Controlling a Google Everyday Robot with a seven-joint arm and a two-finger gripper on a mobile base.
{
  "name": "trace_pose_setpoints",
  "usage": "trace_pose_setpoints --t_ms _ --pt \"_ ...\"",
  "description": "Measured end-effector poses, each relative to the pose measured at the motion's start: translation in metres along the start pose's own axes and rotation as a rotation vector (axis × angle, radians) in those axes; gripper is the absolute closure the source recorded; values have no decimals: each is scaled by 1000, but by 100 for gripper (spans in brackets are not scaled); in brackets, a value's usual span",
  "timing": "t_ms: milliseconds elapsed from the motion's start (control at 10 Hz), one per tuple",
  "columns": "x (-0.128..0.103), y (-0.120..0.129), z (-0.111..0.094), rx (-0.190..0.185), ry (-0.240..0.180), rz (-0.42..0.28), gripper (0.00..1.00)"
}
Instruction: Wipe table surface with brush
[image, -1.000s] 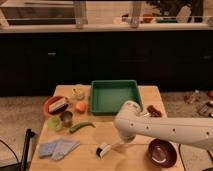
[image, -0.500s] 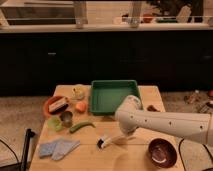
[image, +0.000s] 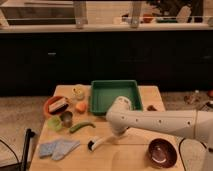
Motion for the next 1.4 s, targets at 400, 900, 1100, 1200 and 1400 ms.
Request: trace_pose_setpoints --t_ms 400,900,1100,1200,1400 --pt "-28 24 -13 24 -52 -93 100" --pt "-12 43 -14 12 -46 -87 100" --pt "4 46 -11 -1 -34 -60 100" --pt "12 47 -10 -6 -27 -42 100" --pt "27 44 -8 -8 -19 -11 100"
